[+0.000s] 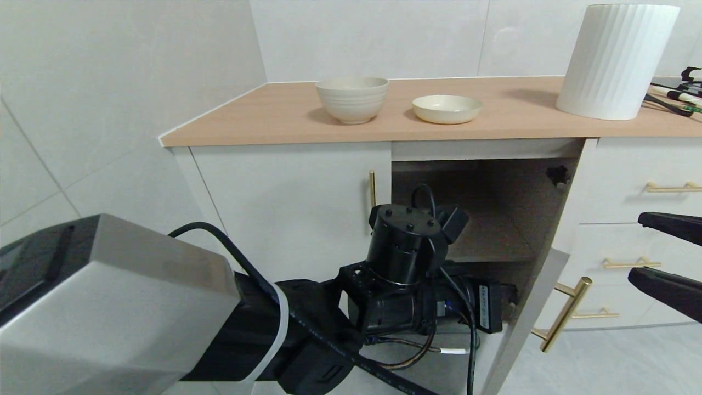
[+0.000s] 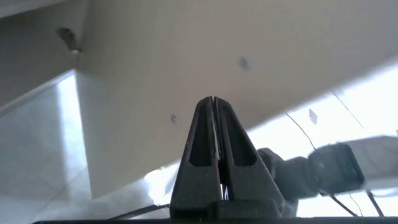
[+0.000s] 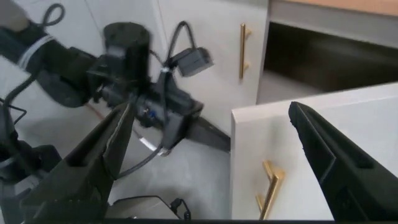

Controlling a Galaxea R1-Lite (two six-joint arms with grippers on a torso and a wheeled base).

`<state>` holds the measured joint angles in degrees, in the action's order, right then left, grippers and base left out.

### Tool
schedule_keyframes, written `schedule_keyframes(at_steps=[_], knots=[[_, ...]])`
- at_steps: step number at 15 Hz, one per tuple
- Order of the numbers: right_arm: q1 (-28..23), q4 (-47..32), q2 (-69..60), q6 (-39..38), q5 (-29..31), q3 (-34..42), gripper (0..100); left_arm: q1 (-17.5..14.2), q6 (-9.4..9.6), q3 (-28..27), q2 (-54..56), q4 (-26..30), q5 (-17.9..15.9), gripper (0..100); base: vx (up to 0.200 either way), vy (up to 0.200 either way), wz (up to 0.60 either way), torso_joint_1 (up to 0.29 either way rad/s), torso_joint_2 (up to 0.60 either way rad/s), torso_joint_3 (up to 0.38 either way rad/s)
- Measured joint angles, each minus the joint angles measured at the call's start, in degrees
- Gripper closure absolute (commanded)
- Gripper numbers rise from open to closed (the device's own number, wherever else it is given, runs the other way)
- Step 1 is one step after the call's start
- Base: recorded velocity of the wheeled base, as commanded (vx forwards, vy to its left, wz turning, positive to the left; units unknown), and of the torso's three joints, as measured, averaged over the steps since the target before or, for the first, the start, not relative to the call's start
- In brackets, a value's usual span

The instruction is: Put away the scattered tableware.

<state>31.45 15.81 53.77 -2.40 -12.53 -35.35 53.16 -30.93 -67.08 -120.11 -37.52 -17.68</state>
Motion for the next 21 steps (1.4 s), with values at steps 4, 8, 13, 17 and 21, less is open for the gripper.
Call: schedule_keyframes(at_steps=[4,8,13,17,21], knots=[[0.0,0.17,-0.06,-0.09,0.02,-0.3,0,-0.94,-0.07,-7.91,-2.79,7.75,0.22,100,0.0,0.0,0.0,0.0,0.0,0.0],[0.0,0.24,-0.55,-3.51,-0.05,-3.69,0,0.78,-0.07,-9.76,-3.51,8.13,0.71,100,0.0,0.0,0.0,0.0,0.0,0.0],[0.07,0.33,-2.16,-7.07,-0.27,-7.7,0,11.86,0.06,-8.74,-0.39,7.91,1.61,100,0.0,0.0,0.0,0.0,0.0,0.0],[0.07,0.11,-1.55,-7.17,-0.38,-7.64,0,4.88,0.09,-3.8,5.07,7.63,3.62,100,0.0,0.0,0.0,0.0,0.0,0.0],[0.0,0.2,2.15,-7.14,-0.29,-7.97,0,-4.29,0.83,7.24,13.86,7.83,3.83,100,0.0,0.0,0.0,0.0,0.0,0.0]])
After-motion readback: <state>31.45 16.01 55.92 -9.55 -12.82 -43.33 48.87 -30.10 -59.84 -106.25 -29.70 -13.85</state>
